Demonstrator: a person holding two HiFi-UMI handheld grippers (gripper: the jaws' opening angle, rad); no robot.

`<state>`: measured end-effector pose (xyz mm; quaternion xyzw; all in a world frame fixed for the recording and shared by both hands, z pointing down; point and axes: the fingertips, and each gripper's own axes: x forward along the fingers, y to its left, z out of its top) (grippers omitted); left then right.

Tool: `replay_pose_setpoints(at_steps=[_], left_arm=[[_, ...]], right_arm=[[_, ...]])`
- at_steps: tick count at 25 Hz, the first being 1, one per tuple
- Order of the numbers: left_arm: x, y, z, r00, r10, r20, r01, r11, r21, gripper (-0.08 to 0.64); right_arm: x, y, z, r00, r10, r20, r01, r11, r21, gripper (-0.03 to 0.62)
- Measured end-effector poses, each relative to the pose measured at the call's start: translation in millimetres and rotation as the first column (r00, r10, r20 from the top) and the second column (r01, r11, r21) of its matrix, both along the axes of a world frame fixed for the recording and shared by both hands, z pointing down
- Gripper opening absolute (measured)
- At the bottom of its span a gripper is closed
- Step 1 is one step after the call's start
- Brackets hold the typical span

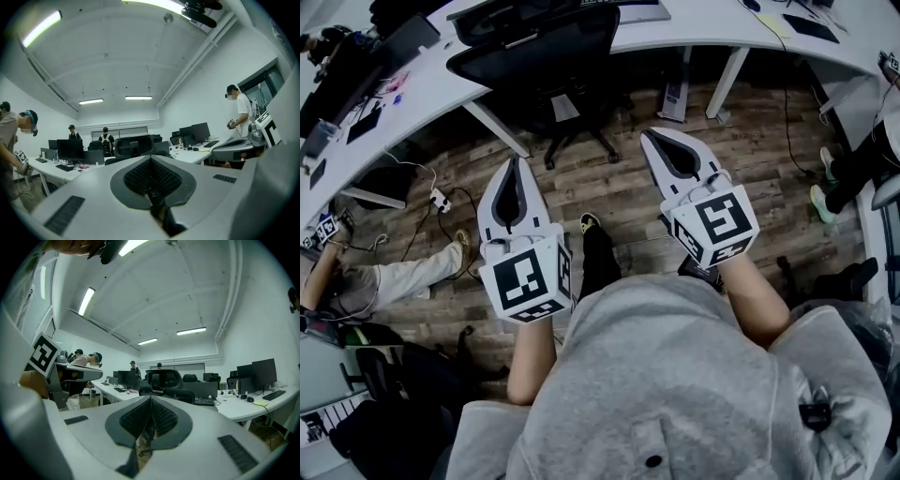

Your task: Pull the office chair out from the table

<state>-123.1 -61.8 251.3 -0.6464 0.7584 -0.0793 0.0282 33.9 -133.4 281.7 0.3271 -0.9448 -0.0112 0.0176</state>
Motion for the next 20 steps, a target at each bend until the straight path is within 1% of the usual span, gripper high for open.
replay_pose_setpoints(at_steps=[4, 8, 11, 20], left_arm=[[-27, -29, 11, 1.0, 0.0, -0.011, 0.0, 1.0, -0.027, 0.008], [-47, -69, 9, 1.0, 0.012, -0.01, -0.012, 1.0, -0.017, 0.008], [-56, -92, 14, 1.0, 0.021, -0.01, -0.022, 0.999, -0.029, 0.008], [-99, -139, 21, 1.0, 0.0, -0.023, -0.001, 0.998, -0.064, 0.008]], right_arm=[[-19, -32, 4, 1.0, 0.008, -0.011, -0.008, 1.0, -0.008, 0.026], [-30, -71, -4, 0.999, 0.031, -0.014, -0.031, 0.999, 0.013, 0.027], [-38, -91, -1, 0.999, 0.041, -0.033, -0.041, 0.999, 0.012, 0.026], [-67, -143, 8, 0.996, 0.053, -0.066, -0.054, 0.998, -0.018, 0.027]])
